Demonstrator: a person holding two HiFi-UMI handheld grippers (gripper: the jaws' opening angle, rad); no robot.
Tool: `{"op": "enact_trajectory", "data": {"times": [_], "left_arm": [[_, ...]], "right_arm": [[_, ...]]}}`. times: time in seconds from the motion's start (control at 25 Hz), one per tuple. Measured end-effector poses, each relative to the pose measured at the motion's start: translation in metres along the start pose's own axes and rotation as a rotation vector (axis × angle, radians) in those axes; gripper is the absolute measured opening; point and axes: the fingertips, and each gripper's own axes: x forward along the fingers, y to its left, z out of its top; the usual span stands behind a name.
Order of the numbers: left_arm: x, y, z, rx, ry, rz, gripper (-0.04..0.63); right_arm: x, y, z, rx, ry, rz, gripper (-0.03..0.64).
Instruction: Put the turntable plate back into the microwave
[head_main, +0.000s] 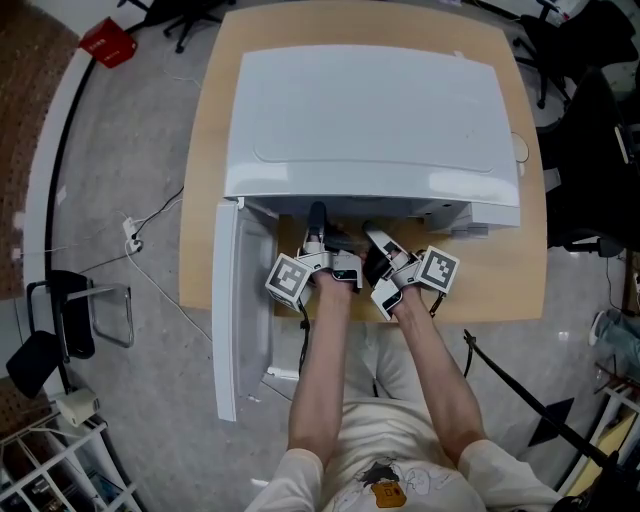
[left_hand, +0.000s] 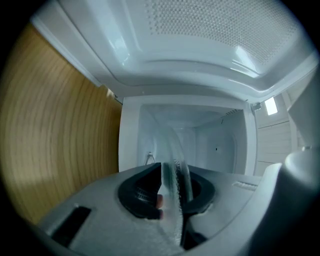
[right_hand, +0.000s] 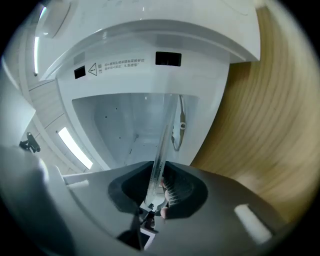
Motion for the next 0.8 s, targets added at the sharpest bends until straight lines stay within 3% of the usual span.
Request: {"op": "enact_trajectory", "data": {"times": [0.28, 0.6, 0.8], "left_arm": [[-0.015, 0.02, -0.002, -0.05, 0.042, 0.003, 0.035], [-0.043, 0.028, -0.005, 0.069, 0.125, 0.086, 0.043], [-0.041, 0.016, -0.005, 0.039, 0.105, 0.07, 0.046]], "right_arm": [[-0.003, -0.003, -0.003, 0.025, -0.041, -0.029, 0.048], [0.001, -0.002, -0.002, 0.046, -0.069, -0.019, 0.054], [0.007, -0.003, 0.003, 0.061, -0.102, -0.002, 0.057]]}}
